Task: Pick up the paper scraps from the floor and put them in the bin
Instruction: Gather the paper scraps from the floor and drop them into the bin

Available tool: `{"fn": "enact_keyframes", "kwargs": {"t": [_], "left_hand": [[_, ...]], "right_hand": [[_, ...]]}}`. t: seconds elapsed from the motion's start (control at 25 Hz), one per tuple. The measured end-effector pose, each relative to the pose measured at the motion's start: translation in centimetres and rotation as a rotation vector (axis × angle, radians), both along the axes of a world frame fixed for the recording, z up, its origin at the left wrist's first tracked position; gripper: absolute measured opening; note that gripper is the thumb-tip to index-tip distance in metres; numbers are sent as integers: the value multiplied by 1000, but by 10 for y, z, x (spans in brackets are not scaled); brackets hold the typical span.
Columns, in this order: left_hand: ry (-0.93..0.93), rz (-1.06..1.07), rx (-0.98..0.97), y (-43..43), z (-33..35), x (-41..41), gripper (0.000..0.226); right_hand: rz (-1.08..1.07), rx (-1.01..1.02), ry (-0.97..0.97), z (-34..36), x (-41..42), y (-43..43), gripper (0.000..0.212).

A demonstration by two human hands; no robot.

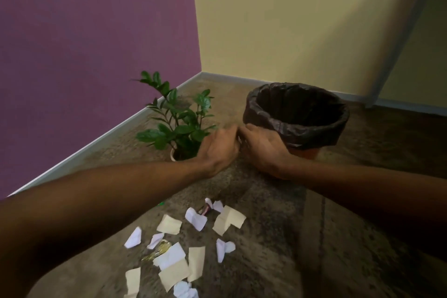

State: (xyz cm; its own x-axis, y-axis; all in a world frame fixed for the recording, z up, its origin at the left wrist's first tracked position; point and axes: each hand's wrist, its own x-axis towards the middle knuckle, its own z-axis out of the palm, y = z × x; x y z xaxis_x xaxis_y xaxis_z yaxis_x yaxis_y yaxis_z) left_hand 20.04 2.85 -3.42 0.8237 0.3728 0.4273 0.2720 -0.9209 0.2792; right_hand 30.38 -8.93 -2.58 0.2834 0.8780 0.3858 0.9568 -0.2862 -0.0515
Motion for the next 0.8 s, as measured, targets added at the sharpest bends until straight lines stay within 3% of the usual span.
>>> {"fn": "enact_keyframes", "kwargs": {"t": [0.16,0.24,0.4,0.48,0.6,0.8], "left_hand": [[365,10,-158,13,-48,-48,12],[617,26,-222,25,-69,-65,16],[942,100,-261,45,-109,-90,76],[1012,119,-251,52,-126,-96,98],[1093,165,-231,58,-143,-100,110],[1083,300,-334,58,-159,-98,116]], "right_hand": [[18,-417,180,-53,-40,9,43],[0,-635,255,-83,-46,12,62],[-80,-850,399,-130,-48,11,124],[-139,-900,424,-149,-47,12,139],[-223,-897,494,-174,-50,15,147],[-204,-761,529,-203,-65,32,133]]}}
